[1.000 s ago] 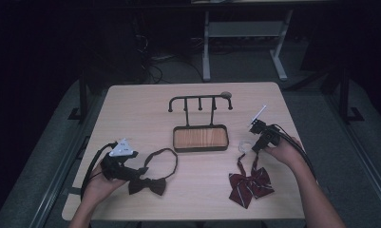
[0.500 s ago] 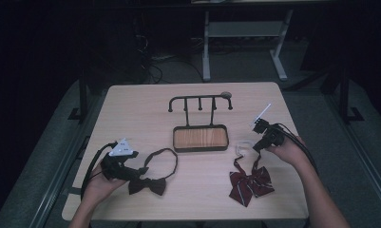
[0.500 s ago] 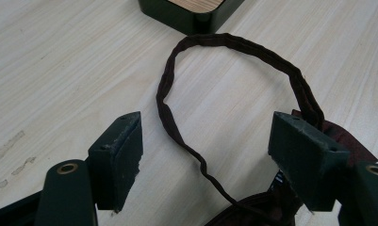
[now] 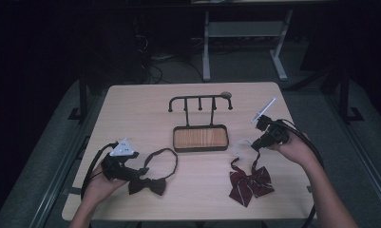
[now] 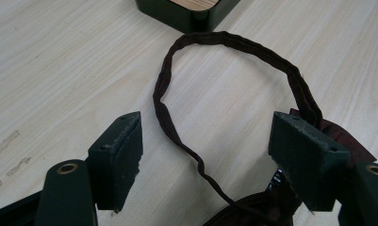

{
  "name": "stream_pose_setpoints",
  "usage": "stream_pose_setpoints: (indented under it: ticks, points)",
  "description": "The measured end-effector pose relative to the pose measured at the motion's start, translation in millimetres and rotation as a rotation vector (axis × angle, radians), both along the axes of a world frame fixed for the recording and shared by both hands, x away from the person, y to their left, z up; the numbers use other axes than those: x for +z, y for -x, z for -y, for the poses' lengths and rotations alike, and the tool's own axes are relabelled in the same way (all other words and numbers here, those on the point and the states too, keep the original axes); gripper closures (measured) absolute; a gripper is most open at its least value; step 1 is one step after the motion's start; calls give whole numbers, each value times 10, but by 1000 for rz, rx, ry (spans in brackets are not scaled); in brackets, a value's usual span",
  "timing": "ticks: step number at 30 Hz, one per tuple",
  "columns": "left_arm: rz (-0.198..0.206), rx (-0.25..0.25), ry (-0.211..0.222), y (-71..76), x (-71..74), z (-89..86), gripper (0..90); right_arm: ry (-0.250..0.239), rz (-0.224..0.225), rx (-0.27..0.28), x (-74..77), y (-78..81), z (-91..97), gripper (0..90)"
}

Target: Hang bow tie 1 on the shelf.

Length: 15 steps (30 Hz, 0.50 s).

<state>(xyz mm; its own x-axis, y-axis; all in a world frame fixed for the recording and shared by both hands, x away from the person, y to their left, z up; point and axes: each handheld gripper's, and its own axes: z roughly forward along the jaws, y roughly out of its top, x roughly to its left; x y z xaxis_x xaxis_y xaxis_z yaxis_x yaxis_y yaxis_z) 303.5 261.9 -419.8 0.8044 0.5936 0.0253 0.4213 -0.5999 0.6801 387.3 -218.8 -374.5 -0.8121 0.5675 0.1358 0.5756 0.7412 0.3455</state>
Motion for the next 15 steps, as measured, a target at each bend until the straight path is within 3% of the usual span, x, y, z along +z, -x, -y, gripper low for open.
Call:
stream_pose_setpoints:
  ticks: [10, 15]
  points:
    - [0, -3, -2, 0, -4, 3, 270, -48, 28, 47, 335, 89, -70, 843]
    - [-5, -2, 2, 0, -13, 3, 270, -43, 35, 57, 453, 113, -82, 843]
